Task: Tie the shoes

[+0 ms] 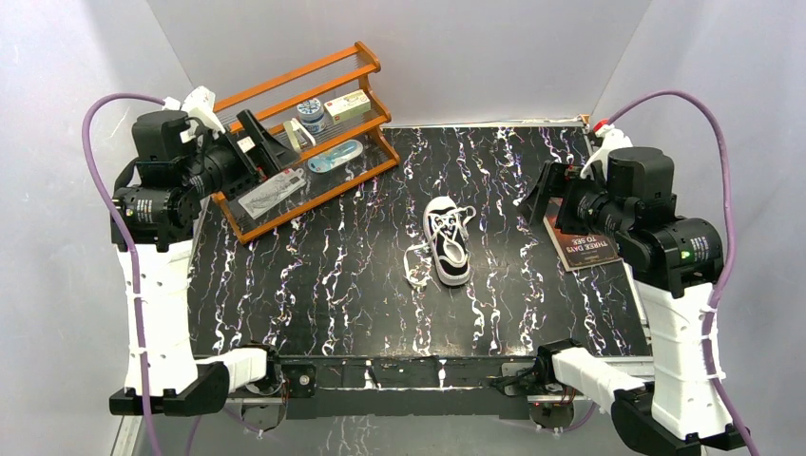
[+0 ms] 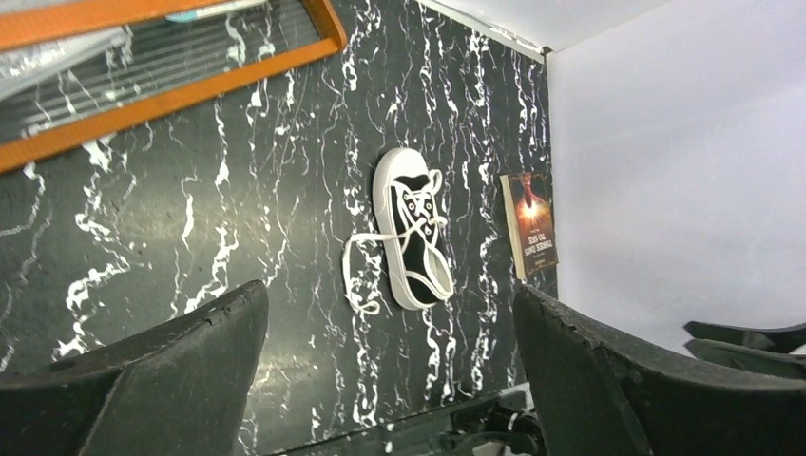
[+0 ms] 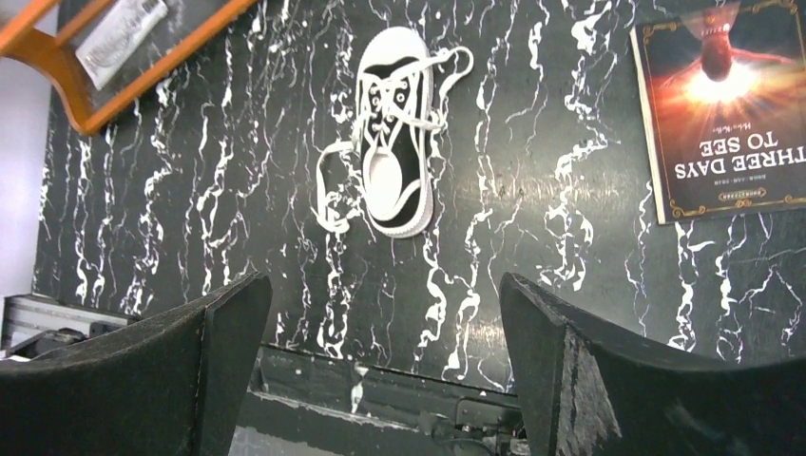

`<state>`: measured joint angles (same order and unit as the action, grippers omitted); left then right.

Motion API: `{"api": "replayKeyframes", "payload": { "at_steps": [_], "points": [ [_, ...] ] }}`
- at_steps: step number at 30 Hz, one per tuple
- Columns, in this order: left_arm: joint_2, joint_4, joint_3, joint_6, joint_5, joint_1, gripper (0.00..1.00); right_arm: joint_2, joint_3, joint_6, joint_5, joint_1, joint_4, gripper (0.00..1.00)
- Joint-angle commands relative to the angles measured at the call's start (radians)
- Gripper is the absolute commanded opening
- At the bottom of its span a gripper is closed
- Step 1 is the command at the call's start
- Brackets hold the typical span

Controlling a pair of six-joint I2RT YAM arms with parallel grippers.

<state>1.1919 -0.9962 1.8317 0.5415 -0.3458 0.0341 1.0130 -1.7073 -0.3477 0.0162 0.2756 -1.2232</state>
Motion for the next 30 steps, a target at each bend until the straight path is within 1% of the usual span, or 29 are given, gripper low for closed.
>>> {"api": "replayKeyframes", "payload": {
  "at_steps": [1, 9, 11, 13, 16, 19, 21, 23, 25, 27, 30],
  "points": [
    [-0.019, -0.06, -0.03, 0.062, -0.146, -0.048, 0.97, -0.021, 0.045, 0.029, 0.033, -0.018, 0.0, 0.99],
    [-0.054, -0.03, -0.188, 0.158, -0.301, -0.089, 0.98, -0.037, 0.201, 0.063, 0.153, -0.032, 0.068, 0.98],
    [-0.055, -0.017, -0.224, 0.184, -0.332, -0.084, 0.98, -0.029, 0.255, 0.061, 0.181, -0.033, 0.093, 0.98],
    [-0.056, -0.001, -0.255, 0.21, -0.332, -0.061, 0.98, -0.021, 0.328, 0.061, 0.222, -0.034, 0.135, 0.98],
    [-0.054, 0.029, -0.316, 0.259, -0.278, 0.05, 0.98, 0.018, 0.424, 0.062, 0.302, -0.035, 0.202, 0.99],
    [-0.048, 0.087, -0.398, 0.339, -0.195, 0.206, 0.98, 0.085, 0.503, 0.086, 0.392, -0.036, 0.27, 0.99],
    [-0.037, 0.145, -0.459, 0.393, -0.161, 0.307, 0.98, 0.152, 0.53, 0.1, 0.421, -0.037, 0.3, 0.97],
    [-0.013, 0.197, -0.495, 0.429, -0.126, 0.403, 0.98, 0.239, 0.531, 0.114, 0.445, -0.036, 0.312, 0.92],
    [0.024, 0.211, -0.501, 0.435, -0.082, 0.485, 0.98, 0.308, 0.527, 0.122, 0.454, -0.029, 0.347, 0.88],
    [0.08, 0.207, -0.49, 0.414, -0.048, 0.545, 0.98, 0.366, 0.514, 0.126, 0.423, -0.018, 0.389, 0.87],
    [0.145, 0.208, -0.477, 0.369, -0.023, 0.59, 0.98, 0.475, 0.473, 0.14, 0.371, 0.003, 0.428, 0.85]
  ]
}}
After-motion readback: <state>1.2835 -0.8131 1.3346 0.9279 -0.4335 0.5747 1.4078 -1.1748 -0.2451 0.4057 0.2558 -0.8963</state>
